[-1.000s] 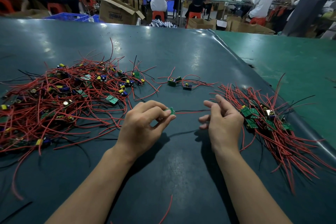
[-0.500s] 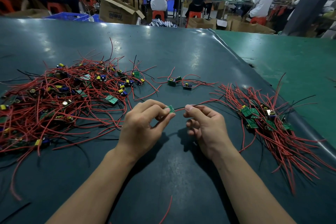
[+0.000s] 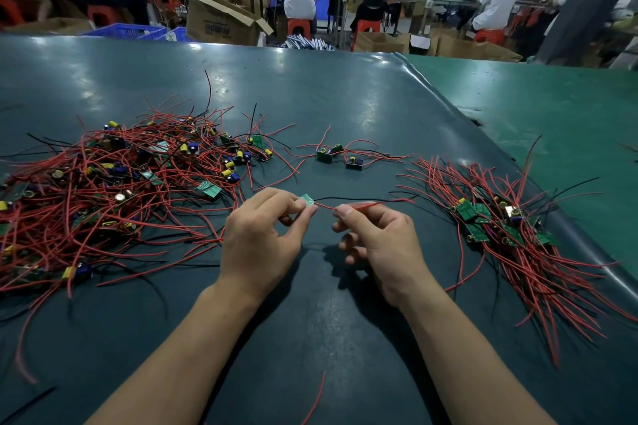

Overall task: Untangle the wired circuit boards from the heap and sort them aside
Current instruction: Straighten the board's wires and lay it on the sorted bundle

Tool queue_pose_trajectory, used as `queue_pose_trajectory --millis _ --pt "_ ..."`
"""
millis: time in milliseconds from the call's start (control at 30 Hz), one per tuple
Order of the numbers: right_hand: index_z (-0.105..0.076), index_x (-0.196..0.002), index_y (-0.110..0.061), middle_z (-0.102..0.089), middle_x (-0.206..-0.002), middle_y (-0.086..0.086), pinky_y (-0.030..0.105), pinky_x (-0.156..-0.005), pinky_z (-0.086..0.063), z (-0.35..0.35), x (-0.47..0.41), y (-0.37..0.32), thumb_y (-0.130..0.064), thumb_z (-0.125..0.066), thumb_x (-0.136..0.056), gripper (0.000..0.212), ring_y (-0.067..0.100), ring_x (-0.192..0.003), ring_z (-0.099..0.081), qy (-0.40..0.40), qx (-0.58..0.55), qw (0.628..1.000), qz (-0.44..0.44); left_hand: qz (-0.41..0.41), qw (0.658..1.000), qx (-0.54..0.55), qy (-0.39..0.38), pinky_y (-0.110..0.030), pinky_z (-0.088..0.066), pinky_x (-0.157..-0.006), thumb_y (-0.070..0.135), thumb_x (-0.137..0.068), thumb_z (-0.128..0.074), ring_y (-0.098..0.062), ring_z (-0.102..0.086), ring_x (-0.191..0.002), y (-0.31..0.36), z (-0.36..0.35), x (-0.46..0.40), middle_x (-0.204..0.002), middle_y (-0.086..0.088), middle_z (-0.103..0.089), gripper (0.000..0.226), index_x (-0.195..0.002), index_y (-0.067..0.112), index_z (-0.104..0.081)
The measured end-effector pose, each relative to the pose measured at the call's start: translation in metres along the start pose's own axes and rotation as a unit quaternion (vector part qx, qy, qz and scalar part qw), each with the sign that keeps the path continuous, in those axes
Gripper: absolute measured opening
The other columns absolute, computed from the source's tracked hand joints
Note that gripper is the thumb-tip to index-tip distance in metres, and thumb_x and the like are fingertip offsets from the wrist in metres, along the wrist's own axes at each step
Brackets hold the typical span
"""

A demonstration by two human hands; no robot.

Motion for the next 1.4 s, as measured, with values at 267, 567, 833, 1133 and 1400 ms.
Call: queue_pose_trajectory --millis 267,567,833,1133,1400 --pt "-0.071 -0.077 -0.01 -0.062 -0.06 -0.005 0.017 -0.035 -0.034 0.024 -0.004 -0.008 -0.005 -0.058 -0.093 0.021 0.006 -0.041 -0.046 0.173 -0.089 0.979 0.057 0.031 0.999 -0.012 0.02 -0.037 -0.052 -0.06 0.012 -0.081 -0.08 -0.018 -0.059 -0.061 -0.005 0.002 -0.001 -0.073 -0.002 -0.066 0.017 -0.071 0.007 -0.067" --pt "-0.066 -0.085 -0.005 -0.06 -0.067 0.005 0.016 -0.037 -0.039 0.023 -0.004 -0.002 -0.012 -0.058 -0.095 0.014 0.007 -0.041 -0.05 0.129 -0.146 0.978 -0.069 0.046 0.997 -0.027 0.051 -0.039 -0.053 -0.063 0.011 -0.081 -0.079 -0.021 -0.063 -0.065 -0.006 0.009 -0.002 -0.075 -0.004 -0.068 0.018 -0.07 0.005 -0.066" --pt "-0.073 -0.099 -0.008 -0.065 -0.073 0.003 0.018 -0.041 -0.041 -0.01 0.005 -0.003 -0.017 -0.06 -0.092 0.017 0.009 -0.049 -0.054 -0.062 -0.096 0.993 -0.033 -0.05 0.998 0.025 -0.003 -0.036 -0.055 -0.062 0.011 -0.082 -0.079 -0.02 -0.066 -0.069 0.011 0.0 0.002 -0.082 -0.005 -0.07 0.016 -0.072 0.002 -0.07" --pt "-0.073 -0.076 -0.006 -0.061 -0.056 0.0 0.016 -0.038 -0.036 0.013 -0.005 -0.006 -0.016 -0.074 -0.084 0.013 0.006 -0.043 -0.046 0.096 -0.092 0.991 0.028 -0.075 0.997 0.021 -0.004 -0.039 -0.051 -0.06 0.015 -0.08 -0.081 -0.016 -0.063 -0.065 0.012 -0.003 0.002 -0.081 0.0 -0.071 0.019 -0.068 0.006 -0.07" --pt "-0.069 -0.074 -0.009 -0.058 -0.053 -0.005 0.016 -0.037 -0.035 0.049 -0.007 -0.016 -0.011 -0.069 -0.089 0.015 0.003 -0.042 -0.045 0.253 -0.157 0.951 0.085 -0.123 0.991 -0.033 0.03 -0.039 -0.048 -0.066 0.02 -0.083 -0.079 -0.009 -0.061 -0.07 0.006 0.004 -0.002 -0.08 0.003 -0.073 0.021 -0.067 0.01 -0.07"
Point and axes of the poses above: each hand's wrist, its own x-axis away from the middle knuckle, its own z-axis out of the back of the hand, y = z × x, the point moved 5 cm from there along -x, towards the middle knuckle
